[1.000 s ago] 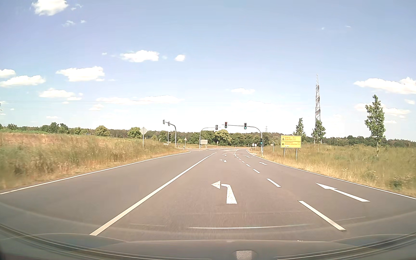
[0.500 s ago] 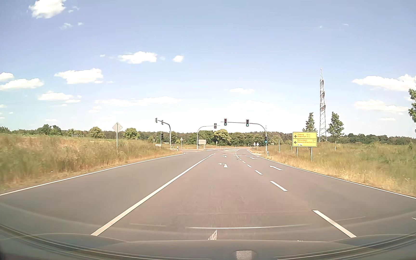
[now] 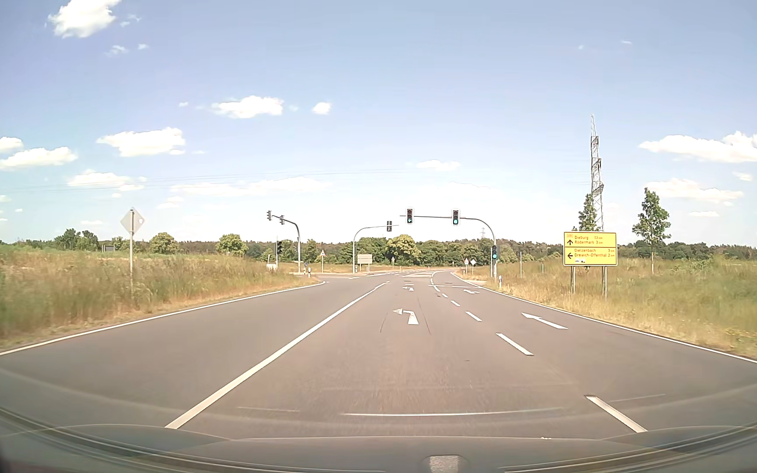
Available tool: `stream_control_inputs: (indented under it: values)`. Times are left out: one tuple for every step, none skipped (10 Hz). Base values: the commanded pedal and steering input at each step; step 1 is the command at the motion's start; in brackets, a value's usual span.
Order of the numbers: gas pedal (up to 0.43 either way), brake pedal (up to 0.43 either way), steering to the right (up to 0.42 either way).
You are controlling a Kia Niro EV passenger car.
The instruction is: Follow the waypoints while adhering to traffic rules and regulations
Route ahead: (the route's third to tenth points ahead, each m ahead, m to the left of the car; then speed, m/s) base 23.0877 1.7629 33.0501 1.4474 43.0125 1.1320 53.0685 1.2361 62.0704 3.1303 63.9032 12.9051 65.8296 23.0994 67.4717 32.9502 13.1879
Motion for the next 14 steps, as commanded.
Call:
stream_control_inputs:
  values:
    - [0.000,0.207,0.003]
    - [0.000,0.201,0.003]
    - [0.000,0.201,0.003]
    - [0.000,0.201,0.002]
    - [0.000,0.201,0.003]
    - [0.000,0.207,0.003]
    - [0.000,0.207,0.003]
    - [0.000,0.207,0.003]
    - [0.000,0.213,0.003]
    - [0.000,0.213,0.003]
    - [0.000,0.213,0.003]
    - [0.000,0.213,0.002]
    - [0.000,0.213,0.003]
    - [0.000,0.213,0.003]
